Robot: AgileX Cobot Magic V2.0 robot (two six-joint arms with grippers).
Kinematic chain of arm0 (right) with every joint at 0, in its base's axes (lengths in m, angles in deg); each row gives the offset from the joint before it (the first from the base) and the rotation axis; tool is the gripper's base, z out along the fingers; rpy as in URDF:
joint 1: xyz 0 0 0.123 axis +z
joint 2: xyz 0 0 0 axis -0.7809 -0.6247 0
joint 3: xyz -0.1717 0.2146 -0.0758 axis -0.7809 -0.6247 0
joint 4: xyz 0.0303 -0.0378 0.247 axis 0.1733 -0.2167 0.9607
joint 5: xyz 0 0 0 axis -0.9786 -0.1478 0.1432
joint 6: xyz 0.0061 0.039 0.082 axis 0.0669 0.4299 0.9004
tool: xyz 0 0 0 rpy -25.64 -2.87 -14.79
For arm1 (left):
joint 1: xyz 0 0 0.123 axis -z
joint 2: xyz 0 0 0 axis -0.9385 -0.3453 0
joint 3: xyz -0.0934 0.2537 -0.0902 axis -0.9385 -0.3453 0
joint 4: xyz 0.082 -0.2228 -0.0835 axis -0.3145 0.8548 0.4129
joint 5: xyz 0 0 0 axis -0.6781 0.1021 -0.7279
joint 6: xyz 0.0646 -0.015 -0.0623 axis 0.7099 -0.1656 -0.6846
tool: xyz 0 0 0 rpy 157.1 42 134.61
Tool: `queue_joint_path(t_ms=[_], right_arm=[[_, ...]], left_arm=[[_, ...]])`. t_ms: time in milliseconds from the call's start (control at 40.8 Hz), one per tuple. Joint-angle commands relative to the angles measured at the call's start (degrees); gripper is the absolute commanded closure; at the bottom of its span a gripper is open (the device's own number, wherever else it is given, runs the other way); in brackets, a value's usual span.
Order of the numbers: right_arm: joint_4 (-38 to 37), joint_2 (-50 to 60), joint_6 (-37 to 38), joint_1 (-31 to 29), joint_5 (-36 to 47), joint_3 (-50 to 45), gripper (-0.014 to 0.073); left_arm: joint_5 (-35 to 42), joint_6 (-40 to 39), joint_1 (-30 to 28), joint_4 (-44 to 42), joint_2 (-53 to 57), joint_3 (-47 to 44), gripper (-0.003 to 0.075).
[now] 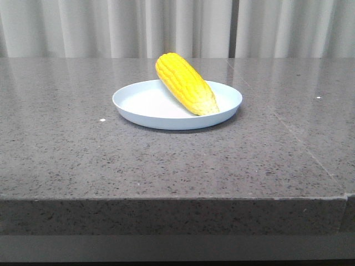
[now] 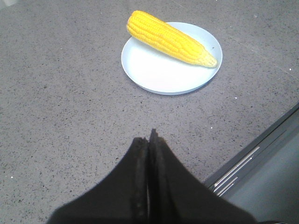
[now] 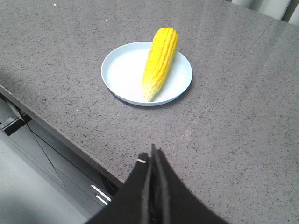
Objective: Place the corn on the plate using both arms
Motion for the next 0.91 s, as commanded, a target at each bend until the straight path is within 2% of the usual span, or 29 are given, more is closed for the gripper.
queue_joint_path(t_ms=[0, 417, 564, 637, 882], right_arm=[[0.4, -0.3, -0.6, 0.0, 3.7, 1.2, 0.0680], [0.4, -0.3, -0.6, 0.0, 3.7, 1.2, 0.0680], [0.4, -0.3, -0.6, 0.0, 3.7, 1.2, 0.0680], [0.4, -0.3, -0.6, 0.0, 3.7, 1.2, 0.0680], [0.4, -0.3, -0.6, 0.0, 3.7, 1.2, 0.0680]], left_arm=[[4.3, -0.6, 0.4, 0.2, -0.2, 1.5, 0.0741], [4.8, -0.6, 0.3, 0.2, 0.3, 0.8, 0.0741], [6.2, -0.6, -4.5, -1.6, 4.3, -3.6, 0.0741], [10.1, -0.6, -8.1, -1.6, 7.7, -7.9, 0.0741], [32.7, -0.6, -20.8, 2.5, 23.2, -29.5, 0.0741]])
